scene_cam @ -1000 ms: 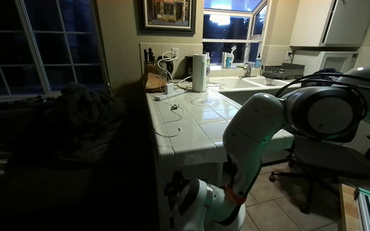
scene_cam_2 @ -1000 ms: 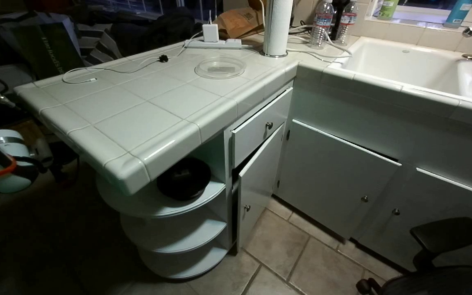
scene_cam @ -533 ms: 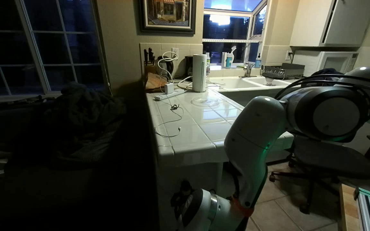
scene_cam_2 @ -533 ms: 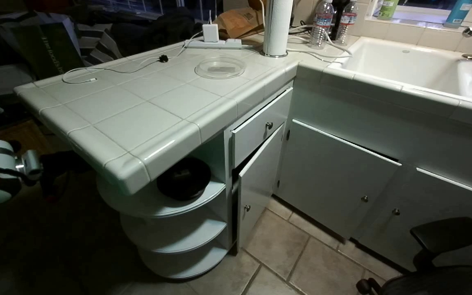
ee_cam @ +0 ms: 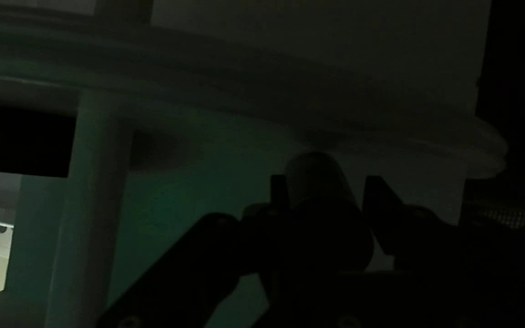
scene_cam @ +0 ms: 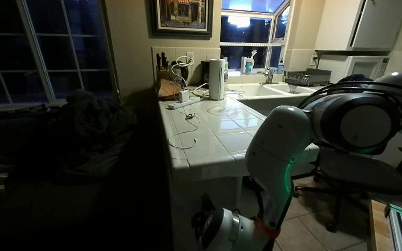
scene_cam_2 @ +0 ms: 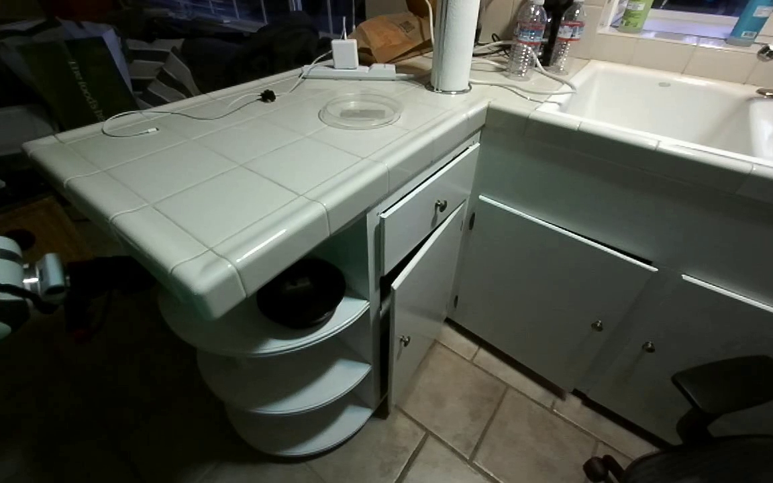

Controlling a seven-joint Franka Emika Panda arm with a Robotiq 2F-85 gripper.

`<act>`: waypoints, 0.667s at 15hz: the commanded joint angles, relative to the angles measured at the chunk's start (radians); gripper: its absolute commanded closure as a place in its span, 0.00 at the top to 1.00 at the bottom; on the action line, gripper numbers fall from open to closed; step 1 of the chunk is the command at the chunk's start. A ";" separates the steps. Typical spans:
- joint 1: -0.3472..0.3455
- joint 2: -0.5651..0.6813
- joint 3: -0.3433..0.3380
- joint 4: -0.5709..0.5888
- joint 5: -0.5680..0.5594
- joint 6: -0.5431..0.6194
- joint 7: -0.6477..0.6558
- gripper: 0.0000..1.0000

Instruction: Pick up the spice bottle from the first left shelf under the kitchen counter and place it on the kitchen counter

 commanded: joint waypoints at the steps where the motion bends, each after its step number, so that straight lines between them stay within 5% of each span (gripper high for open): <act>1: 0.009 -0.045 0.001 -0.054 0.040 -0.016 0.015 0.22; 10: 0.023 -0.165 0.018 -0.188 0.116 -0.083 0.025 0.22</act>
